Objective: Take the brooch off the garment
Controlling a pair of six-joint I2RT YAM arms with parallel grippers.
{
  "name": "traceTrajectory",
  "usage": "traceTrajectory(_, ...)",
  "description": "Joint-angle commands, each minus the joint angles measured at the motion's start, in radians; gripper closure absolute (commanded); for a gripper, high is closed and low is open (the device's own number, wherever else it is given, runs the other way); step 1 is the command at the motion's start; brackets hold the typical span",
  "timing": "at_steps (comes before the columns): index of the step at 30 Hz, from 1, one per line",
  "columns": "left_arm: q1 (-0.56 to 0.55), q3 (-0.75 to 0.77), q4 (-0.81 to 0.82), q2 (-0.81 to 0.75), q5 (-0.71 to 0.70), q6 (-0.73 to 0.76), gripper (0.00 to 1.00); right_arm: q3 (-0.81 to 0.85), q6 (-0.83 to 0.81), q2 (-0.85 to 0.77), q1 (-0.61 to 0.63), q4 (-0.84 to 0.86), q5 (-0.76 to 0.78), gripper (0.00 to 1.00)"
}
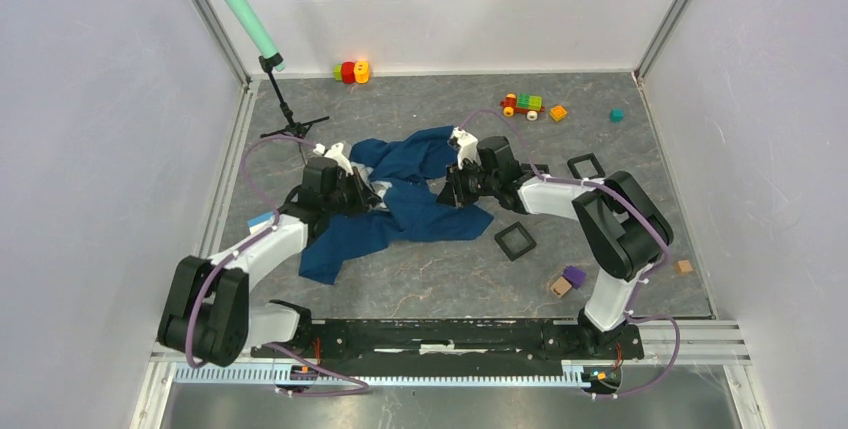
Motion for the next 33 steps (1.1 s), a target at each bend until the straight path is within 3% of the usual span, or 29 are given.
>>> traceTrajectory(1, -0.001, 0.012, -0.053, -0.097, -0.089, 0.069, 0.98, -0.001, -0.005, -0.096, 0.001, 0.036, -0.026, 0.68)
traceTrajectory(6, -0.055, -0.057, 0.081, -0.212, -0.088, 0.078, 0.98, -0.075, 0.069, -0.187, 0.002, 0.175, -0.089, 0.42)
traceTrajectory(14, -0.091, -0.072, 0.17, -0.303, 0.026, 0.088, 0.98, -0.052, 0.131, -0.253, 0.027, 0.221, -0.117, 0.19)
traceTrajectory(19, -0.092, -0.126, 0.298, -0.376, 0.075, 0.013, 0.98, -0.069, 0.236, -0.247, 0.03, 0.308, -0.146, 0.18)
traceTrajectory(22, -0.092, -0.147, 0.358, -0.39, 0.09, -0.008, 0.98, -0.107, 0.31, -0.242, 0.044, 0.42, -0.153, 0.21)
traceTrajectory(33, -0.106, -0.191, 0.519, -0.402, 0.108, -0.038, 0.98, -0.065, 0.386, -0.152, 0.104, 0.53, -0.163, 0.34)
